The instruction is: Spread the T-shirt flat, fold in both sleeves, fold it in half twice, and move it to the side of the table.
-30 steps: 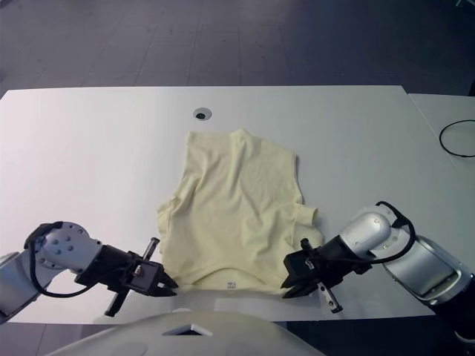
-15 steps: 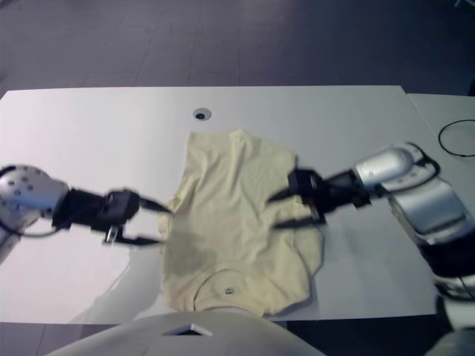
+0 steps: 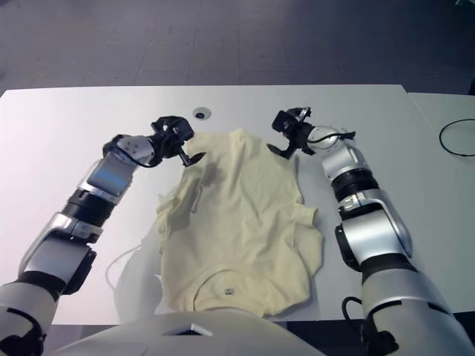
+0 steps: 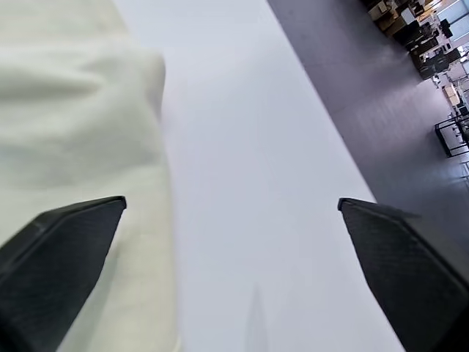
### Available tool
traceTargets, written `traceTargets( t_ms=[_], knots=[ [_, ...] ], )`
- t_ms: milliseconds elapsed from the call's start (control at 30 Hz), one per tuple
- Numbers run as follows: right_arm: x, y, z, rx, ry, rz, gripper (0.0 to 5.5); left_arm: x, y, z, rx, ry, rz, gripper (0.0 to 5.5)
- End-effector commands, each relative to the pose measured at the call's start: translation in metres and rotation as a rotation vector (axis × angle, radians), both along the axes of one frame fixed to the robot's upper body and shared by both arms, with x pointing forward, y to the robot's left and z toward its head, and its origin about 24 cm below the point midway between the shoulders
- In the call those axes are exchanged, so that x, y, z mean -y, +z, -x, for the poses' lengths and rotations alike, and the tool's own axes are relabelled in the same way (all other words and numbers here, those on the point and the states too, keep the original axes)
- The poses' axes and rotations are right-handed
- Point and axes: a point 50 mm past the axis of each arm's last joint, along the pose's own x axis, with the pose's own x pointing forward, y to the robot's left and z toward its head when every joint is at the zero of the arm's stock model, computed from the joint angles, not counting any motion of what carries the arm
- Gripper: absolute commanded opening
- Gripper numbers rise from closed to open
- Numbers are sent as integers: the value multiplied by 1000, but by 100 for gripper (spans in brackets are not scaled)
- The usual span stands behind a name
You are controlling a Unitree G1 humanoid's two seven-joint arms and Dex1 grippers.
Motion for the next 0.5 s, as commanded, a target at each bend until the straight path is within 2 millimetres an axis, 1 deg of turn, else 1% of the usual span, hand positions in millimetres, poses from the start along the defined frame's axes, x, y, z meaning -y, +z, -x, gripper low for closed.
traceTargets(
  t_ms=[33, 67, 167, 267, 367, 433, 500],
  knots=[
    [-9, 6, -7, 70, -1, -9, 539, 0, -26, -3, -7, -25, -131, 540],
    [-7, 10, -9, 104, -23, -20, 539, -2, -31, -2, -12, -36, -168, 540],
    [8, 30, -14, 192, -74, -58, 539, -19, -43, 5, -38, -74, -274, 540],
    [28, 42, -9, 230, -86, -75, 539, -34, -48, 11, -54, -120, -352, 540],
    [51, 42, 1, 223, -79, -33, 539, -40, -50, 14, -55, -141, -371, 540],
    [61, 38, 9, 192, -57, -2, 539, -41, -50, 15, -51, -148, -371, 540],
    [66, 32, 16, 148, -24, 21, 539, -40, -50, 15, -45, -154, -364, 540]
  ],
)
